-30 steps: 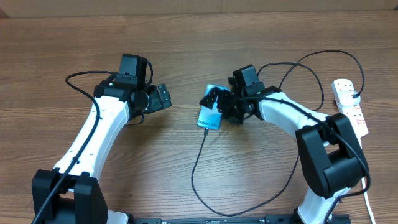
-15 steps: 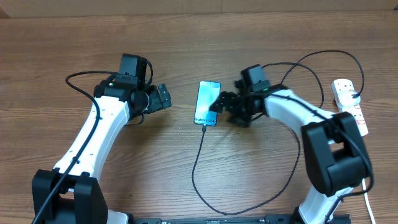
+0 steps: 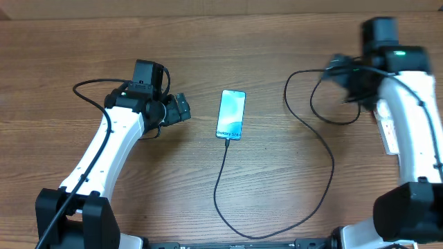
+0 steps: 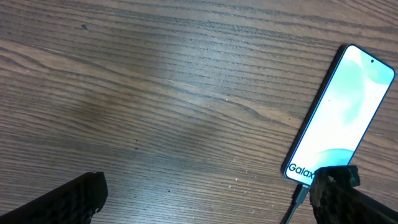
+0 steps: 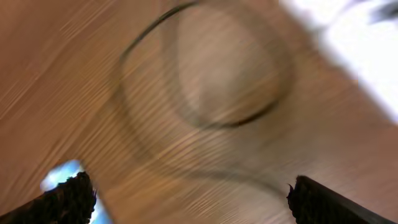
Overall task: Plug charger to phone and switch on socket
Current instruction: 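Move the right gripper away from the phone toward the power strip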
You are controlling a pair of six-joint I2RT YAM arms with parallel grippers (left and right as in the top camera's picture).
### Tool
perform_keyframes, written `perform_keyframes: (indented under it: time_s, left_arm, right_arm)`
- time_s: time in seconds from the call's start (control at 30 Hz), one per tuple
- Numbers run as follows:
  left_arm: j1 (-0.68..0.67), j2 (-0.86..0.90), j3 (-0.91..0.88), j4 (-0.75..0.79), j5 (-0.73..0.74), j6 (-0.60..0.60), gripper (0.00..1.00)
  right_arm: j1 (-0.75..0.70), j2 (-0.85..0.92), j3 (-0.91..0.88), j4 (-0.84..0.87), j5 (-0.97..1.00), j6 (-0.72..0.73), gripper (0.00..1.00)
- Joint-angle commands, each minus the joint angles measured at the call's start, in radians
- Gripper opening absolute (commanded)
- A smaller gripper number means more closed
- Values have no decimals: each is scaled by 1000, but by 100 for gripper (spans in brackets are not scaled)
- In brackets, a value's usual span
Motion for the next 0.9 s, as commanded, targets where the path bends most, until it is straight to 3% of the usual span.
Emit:
perform_keyframes:
  time_s: [0.0, 0.4, 0.7, 0.77, 0.87]
  left_arm:
    - [-6, -18, 3, 1, -14, 5, 100]
    - [-6, -18, 3, 1, -14, 5, 100]
    - [-6, -18, 3, 1, -14, 4, 100]
    - [-6, -18, 3, 1, -14, 5, 100]
    - [-6, -18, 3, 1, -14, 5, 100]
  right_arm:
    - [-132, 14, -2, -20, 99, -6, 100]
    - [-566, 15, -2, 46, 109, -62, 100]
    - [-622, 77, -84, 201, 90, -240, 100]
    - [-622, 115, -86, 214, 91, -259, 91]
    - [-622, 162, -86, 229, 89, -268, 90]
